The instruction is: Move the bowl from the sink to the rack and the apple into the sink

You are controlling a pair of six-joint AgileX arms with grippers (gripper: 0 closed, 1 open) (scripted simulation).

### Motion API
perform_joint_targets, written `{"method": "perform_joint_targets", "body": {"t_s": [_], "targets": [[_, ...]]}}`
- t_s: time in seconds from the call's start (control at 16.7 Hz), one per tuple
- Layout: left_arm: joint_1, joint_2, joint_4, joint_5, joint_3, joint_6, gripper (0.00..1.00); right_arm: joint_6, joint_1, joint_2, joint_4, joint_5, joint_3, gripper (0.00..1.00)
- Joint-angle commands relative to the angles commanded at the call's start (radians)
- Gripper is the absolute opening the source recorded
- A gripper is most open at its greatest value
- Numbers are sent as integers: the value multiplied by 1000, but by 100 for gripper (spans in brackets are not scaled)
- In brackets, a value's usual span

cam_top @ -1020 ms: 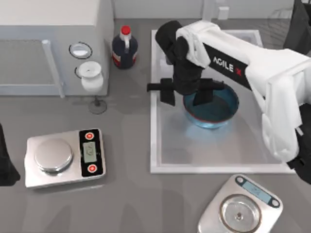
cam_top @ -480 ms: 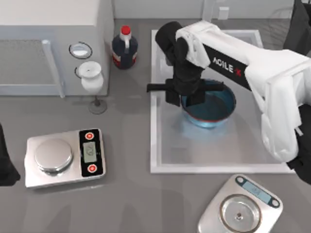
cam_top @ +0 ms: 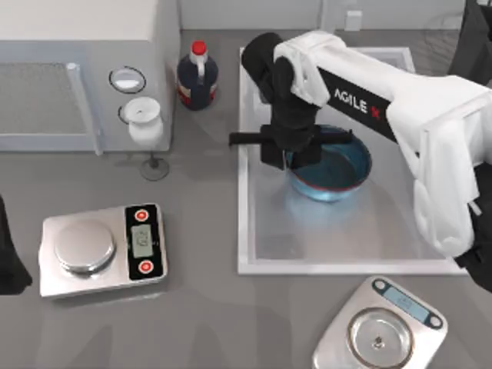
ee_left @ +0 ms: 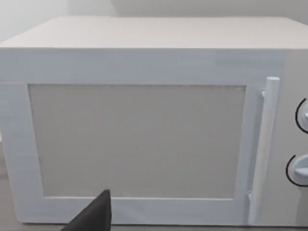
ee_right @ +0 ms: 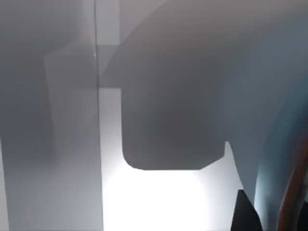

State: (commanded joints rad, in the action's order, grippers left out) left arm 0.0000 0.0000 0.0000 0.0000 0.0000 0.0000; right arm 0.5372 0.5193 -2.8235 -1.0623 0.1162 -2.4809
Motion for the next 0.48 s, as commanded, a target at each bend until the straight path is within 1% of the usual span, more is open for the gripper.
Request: {"method": "perform_joint_targets", "body": {"t_s": [0.18, 0.48], "targets": [[0, 0, 0, 0, 0, 0, 100, 55, 59, 116, -64, 8, 67, 0], [0, 0, 0, 0, 0, 0, 100, 187, 190, 428, -208, 24, 236, 0]]}}
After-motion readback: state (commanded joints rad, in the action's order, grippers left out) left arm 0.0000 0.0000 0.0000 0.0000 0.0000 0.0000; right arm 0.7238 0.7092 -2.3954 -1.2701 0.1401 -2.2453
